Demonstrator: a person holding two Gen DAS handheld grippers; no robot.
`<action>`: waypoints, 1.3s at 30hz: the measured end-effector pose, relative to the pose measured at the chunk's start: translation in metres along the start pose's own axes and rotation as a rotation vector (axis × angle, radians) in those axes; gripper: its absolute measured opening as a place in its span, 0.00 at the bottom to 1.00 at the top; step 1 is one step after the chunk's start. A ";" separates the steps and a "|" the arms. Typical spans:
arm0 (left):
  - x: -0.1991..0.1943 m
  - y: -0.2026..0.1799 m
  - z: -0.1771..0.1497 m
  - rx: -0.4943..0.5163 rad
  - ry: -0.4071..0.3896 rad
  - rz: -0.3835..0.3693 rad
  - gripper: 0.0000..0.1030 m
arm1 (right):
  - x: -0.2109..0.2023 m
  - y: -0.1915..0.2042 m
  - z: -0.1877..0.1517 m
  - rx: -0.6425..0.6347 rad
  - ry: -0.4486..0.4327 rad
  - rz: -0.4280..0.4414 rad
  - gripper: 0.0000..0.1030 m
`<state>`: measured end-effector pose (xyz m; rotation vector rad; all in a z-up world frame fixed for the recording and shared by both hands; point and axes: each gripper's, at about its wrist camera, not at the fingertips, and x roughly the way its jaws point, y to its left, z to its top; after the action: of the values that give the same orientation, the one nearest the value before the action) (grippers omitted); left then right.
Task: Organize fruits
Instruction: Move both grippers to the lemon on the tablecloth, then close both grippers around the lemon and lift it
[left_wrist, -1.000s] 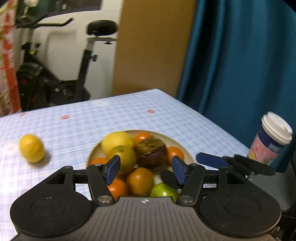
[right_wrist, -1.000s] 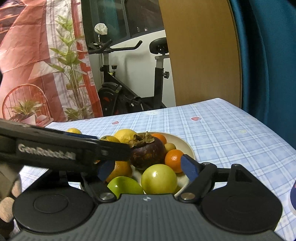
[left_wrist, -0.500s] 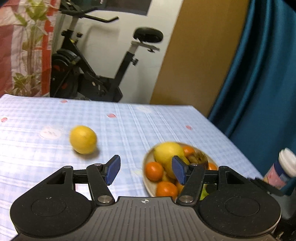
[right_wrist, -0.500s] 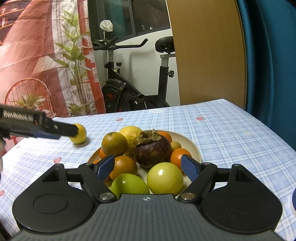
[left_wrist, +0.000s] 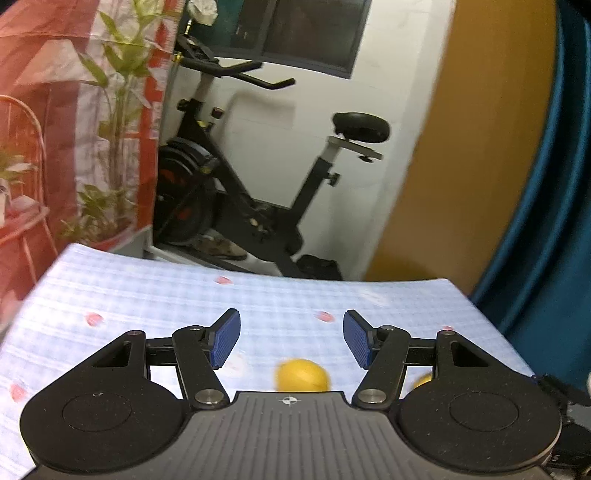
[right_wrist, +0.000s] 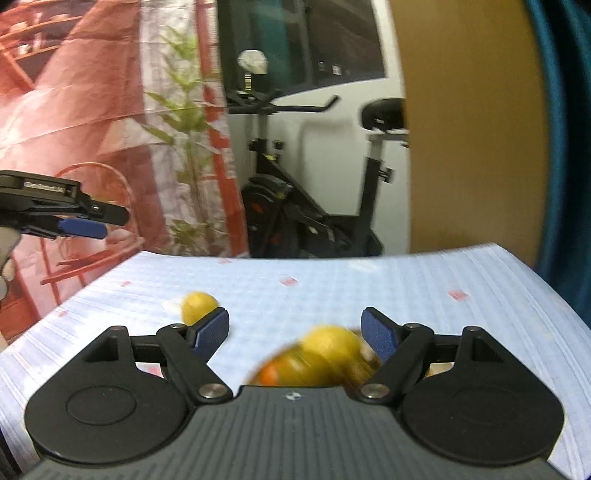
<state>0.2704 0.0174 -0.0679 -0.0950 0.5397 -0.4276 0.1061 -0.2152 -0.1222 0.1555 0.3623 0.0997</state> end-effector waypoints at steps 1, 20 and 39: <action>0.003 0.004 0.002 0.004 0.004 0.006 0.63 | 0.008 0.005 0.005 -0.002 0.005 0.022 0.79; 0.106 0.032 -0.034 -0.130 0.217 -0.168 0.63 | 0.166 0.088 -0.007 -0.260 0.286 0.099 0.77; 0.121 0.029 -0.068 -0.223 0.299 -0.248 0.65 | 0.199 0.080 -0.008 -0.163 0.379 0.108 0.57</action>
<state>0.3391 -0.0054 -0.1891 -0.3185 0.8746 -0.6279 0.2823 -0.1103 -0.1848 -0.0069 0.7210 0.2661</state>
